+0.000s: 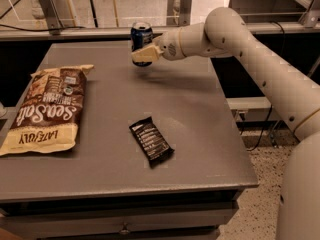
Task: Move pepsi can near brown chip bag
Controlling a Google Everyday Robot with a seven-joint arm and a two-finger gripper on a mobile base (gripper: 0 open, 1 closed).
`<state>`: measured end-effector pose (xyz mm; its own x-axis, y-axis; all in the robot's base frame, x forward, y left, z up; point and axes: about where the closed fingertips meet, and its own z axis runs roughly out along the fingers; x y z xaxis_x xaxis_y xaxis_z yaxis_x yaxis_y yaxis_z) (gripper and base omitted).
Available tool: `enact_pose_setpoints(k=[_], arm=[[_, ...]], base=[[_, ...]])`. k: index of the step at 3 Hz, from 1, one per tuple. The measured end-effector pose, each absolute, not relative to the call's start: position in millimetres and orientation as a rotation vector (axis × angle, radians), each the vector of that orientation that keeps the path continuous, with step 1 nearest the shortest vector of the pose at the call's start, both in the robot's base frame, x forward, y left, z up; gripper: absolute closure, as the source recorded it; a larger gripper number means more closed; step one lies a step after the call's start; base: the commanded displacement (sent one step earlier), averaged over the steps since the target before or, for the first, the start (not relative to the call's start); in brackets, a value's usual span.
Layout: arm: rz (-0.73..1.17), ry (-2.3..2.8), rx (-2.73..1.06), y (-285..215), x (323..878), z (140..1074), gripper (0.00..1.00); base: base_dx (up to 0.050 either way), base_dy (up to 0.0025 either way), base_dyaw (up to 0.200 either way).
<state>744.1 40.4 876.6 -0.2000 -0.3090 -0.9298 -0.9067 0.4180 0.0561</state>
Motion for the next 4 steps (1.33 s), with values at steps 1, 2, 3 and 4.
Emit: enact_pose_setpoints(k=[1, 2, 3, 4], arm=[[0.851, 1.689, -1.201, 72.0, 682.7, 880.8, 1.0], [0.919, 1.679, -1.347, 99.1, 615.0, 866.6, 1.0], [0.92, 1.677, -1.346, 99.1, 615.7, 867.1, 1.0], [0.947, 1.615, -1.38, 114.7, 603.2, 869.5, 1.0]], base=[[0.0, 0.0, 0.0], [0.0, 0.0, 0.0], [0.0, 0.0, 0.0], [0.0, 0.0, 0.0]])
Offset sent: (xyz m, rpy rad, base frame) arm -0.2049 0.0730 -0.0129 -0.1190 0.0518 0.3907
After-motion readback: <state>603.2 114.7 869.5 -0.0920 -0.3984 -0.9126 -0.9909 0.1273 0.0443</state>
